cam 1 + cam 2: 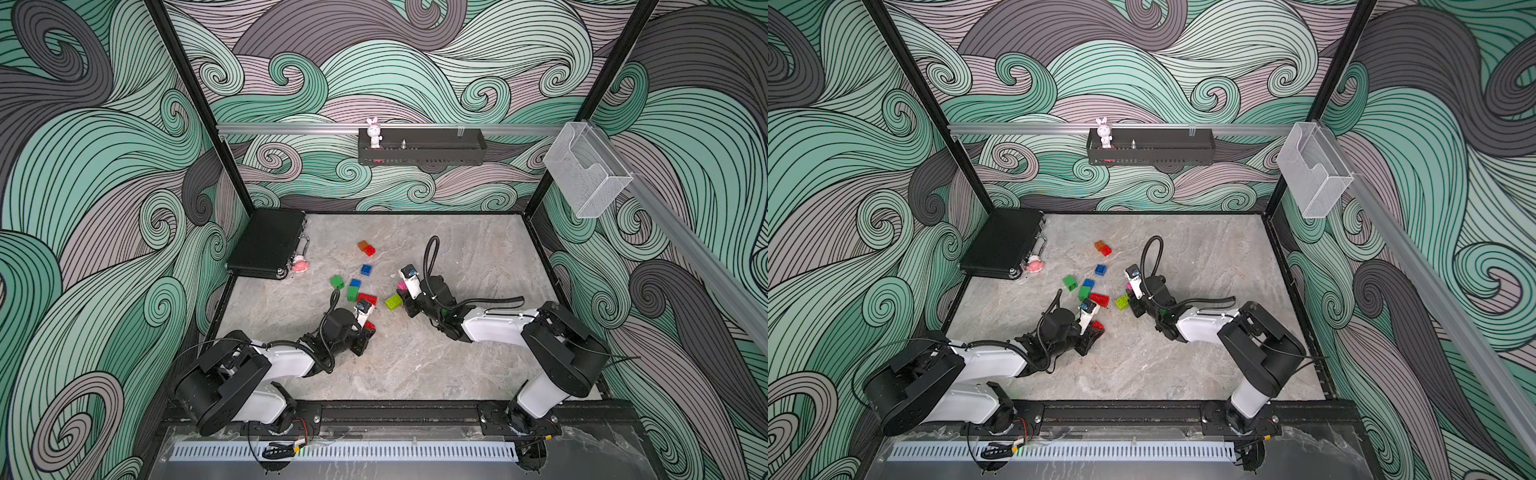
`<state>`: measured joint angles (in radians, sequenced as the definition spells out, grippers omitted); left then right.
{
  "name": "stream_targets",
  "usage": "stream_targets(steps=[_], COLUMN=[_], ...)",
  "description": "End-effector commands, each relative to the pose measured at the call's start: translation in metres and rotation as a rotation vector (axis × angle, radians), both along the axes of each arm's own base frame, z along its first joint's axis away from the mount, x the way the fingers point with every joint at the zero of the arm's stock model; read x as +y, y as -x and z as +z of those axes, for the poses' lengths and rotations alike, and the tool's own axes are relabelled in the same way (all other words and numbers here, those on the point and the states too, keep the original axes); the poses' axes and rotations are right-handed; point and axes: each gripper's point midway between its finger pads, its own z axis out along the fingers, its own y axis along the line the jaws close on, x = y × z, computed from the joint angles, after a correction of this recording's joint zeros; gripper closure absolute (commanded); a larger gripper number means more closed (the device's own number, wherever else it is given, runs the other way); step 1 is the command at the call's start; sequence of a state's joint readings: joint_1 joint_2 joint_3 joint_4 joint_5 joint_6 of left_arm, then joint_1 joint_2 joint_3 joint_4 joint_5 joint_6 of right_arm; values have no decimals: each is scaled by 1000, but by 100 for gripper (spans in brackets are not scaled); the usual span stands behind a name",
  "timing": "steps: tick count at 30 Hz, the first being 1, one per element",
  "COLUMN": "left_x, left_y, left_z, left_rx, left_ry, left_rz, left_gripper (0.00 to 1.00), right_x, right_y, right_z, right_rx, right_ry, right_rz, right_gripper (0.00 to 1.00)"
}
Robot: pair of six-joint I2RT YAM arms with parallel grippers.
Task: Assemble the number 4 with lego
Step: Adjust the lego brick at the center of the board, then assemble the lego brick with the lego brick.
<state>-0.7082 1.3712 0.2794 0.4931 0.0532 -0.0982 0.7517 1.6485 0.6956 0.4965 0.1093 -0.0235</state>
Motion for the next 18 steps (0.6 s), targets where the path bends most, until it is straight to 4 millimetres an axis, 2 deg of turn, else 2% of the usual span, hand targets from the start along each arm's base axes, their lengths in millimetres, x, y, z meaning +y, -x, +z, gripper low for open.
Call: stream_targets(steps=[1,2,4,12,15,18], left_x=[-9,-9,-9,-13,-20,-34], left_y=[-1,-2,-7,-42,-52,-55], left_z=[7,10,23,101,117,121], left_rx=[1,0,-8,-123,-131,-112], left_ry=[11,9,6,85,75,84], left_rz=[-30,-30,-8,118,112,35], left_gripper=[95,100,100,100,100,100], right_x=[-44,-43,-42,-50,-50,-52], right_y=[43,44,46,56,59,58], right_z=[-86,-87,-90,-102,-105,-107], right_rx=[242,244,251,298,311,324], right_ry=[273,274,279,294,293,294], right_rz=[8,12,28,20,21,4], right_gripper=[100,100,100,100,100,100])
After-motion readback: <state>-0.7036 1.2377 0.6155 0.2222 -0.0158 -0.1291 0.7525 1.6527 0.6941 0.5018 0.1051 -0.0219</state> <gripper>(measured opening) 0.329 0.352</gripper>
